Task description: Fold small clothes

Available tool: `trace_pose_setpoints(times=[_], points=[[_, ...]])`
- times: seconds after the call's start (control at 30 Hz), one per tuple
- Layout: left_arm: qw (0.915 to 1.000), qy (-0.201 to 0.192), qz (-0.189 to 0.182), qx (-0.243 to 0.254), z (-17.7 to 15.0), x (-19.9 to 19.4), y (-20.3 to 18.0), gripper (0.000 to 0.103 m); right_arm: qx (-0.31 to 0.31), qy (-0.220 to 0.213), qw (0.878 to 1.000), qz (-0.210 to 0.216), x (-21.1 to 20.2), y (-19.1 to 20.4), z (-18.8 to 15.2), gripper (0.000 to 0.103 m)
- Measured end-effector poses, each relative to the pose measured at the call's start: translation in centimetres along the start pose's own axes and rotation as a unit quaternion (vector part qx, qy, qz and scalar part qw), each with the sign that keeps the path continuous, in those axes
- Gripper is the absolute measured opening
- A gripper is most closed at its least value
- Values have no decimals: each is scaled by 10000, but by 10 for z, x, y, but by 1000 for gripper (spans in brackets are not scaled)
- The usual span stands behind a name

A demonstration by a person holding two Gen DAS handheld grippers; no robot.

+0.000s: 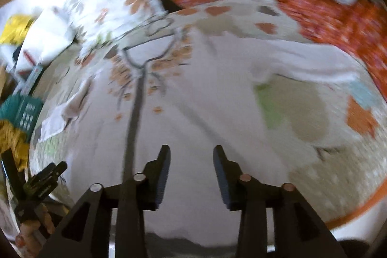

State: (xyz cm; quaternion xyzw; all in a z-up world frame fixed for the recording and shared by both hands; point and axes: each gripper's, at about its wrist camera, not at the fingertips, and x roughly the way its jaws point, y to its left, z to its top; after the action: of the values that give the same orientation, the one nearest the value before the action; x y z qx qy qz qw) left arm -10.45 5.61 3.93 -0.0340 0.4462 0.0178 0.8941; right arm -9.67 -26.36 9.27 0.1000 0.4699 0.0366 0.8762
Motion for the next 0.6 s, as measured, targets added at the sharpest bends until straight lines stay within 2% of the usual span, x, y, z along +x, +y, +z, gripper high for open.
trace_pose_setpoints(times=[0.17,0.37,0.6], points=[[9999,-130,33,45,20,2,-16,71,-229,149,9996,-47,34,20,25,50],[9997,-111,-17,222,45,23,-35,71,64,393,9991,-173,61,14,56,50],[9994,2,-59,336,73,59,-50,71,-20,204,9989,-411,79,7,73,55]])
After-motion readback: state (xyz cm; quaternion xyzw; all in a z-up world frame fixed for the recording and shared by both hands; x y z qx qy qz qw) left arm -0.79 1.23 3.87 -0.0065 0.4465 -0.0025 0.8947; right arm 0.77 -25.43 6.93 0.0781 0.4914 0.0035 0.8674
